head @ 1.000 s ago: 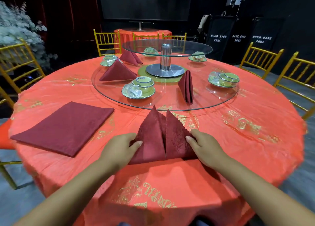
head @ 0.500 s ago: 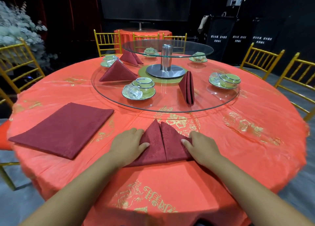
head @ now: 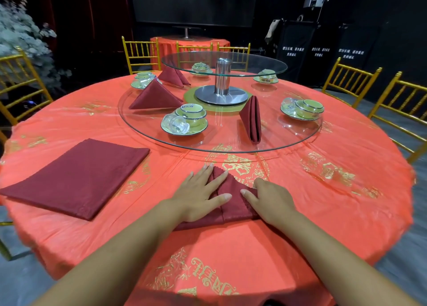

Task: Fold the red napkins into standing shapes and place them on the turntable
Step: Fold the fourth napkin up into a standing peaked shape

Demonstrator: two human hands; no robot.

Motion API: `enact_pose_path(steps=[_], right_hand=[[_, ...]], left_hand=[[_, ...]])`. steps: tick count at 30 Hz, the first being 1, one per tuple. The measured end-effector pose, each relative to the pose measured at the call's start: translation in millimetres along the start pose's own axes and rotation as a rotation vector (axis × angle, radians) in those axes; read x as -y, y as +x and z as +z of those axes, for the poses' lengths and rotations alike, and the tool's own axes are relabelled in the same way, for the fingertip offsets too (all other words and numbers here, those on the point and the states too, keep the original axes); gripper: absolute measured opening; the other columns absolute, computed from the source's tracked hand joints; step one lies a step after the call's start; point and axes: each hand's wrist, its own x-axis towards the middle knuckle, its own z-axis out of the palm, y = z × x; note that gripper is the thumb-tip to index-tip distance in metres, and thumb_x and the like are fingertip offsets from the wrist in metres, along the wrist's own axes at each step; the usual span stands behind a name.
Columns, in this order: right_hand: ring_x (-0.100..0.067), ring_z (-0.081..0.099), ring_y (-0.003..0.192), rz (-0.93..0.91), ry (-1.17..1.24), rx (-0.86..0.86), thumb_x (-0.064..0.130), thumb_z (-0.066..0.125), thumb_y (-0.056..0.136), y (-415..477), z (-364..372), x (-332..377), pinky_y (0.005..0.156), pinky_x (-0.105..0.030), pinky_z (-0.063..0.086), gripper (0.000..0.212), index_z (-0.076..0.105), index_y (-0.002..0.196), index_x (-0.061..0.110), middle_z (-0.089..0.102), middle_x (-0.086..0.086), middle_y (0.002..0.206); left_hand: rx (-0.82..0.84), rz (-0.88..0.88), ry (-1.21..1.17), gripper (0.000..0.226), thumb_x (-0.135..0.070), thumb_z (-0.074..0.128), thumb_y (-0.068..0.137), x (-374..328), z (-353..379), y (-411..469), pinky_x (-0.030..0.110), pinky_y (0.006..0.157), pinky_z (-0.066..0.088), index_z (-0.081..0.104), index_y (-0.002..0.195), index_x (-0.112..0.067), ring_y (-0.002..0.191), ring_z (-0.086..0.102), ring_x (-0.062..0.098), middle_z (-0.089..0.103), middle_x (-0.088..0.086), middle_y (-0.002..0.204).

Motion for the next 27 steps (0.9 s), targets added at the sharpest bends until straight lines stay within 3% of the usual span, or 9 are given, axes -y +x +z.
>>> enact_pose_path(steps=[7, 10, 18, 27], right_hand=[[-0.023, 0.052, 0.069, 0.021, 0.028, -0.077, 0.054, 0.041, 0.094, -2.3, 4.0, -0.9, 0.058, -0.033, 0.029, 0.037, 0.040, 0.081, 0.019, 0.051, 0.005, 0.074], [-0.025, 0.056, 0.075, 0.018, 0.020, -0.085, 0.052, 0.041, 0.094, -3.6, 4.3, -1.1, 0.059, -0.033, 0.029, 0.035, 0.040, 0.083, 0.019, 0.051, 0.004, 0.076], [-0.026, 0.058, 0.079, 0.031, 0.025, -0.060, 0.050, 0.041, 0.095, -0.7, 1.7, -0.2, 0.060, -0.033, 0.034, 0.035, 0.041, 0.085, 0.017, 0.059, -0.001, 0.083], [-0.023, 0.051, 0.071, 0.024, 0.059, -0.075, 0.046, 0.045, 0.095, -2.0, 4.7, -1.7, 0.058, -0.033, 0.029, 0.032, 0.041, 0.083, 0.017, 0.053, 0.002, 0.077]], left_hand=[[0.000, -0.027, 0.146, 0.095, -0.088, -0.001, 0.068, 0.1, 8.6, 2.8, 0.052, 0.116, -0.012, -0.003, 0.150, -0.040, 0.144, -0.021, 0.008, -0.035, -0.013, 0.150], [-0.019, -0.039, 0.205, 0.097, -0.088, -0.005, 0.068, -0.2, 11.9, 4.7, 0.059, 0.111, -0.018, -0.006, 0.150, -0.036, 0.144, -0.021, 0.008, -0.030, -0.017, 0.150], [-0.015, -0.079, 0.187, 0.109, -0.092, -0.007, 0.061, 0.3, 12.5, 10.4, 0.060, 0.111, -0.015, -0.008, 0.151, -0.031, 0.145, -0.017, 0.007, -0.018, -0.014, 0.157], [0.030, -0.099, 0.143, 0.122, -0.100, 0.001, 0.050, -3.3, 8.3, 7.1, 0.058, 0.114, -0.008, -0.012, 0.150, -0.031, 0.144, -0.019, 0.005, -0.018, -0.012, 0.158]])
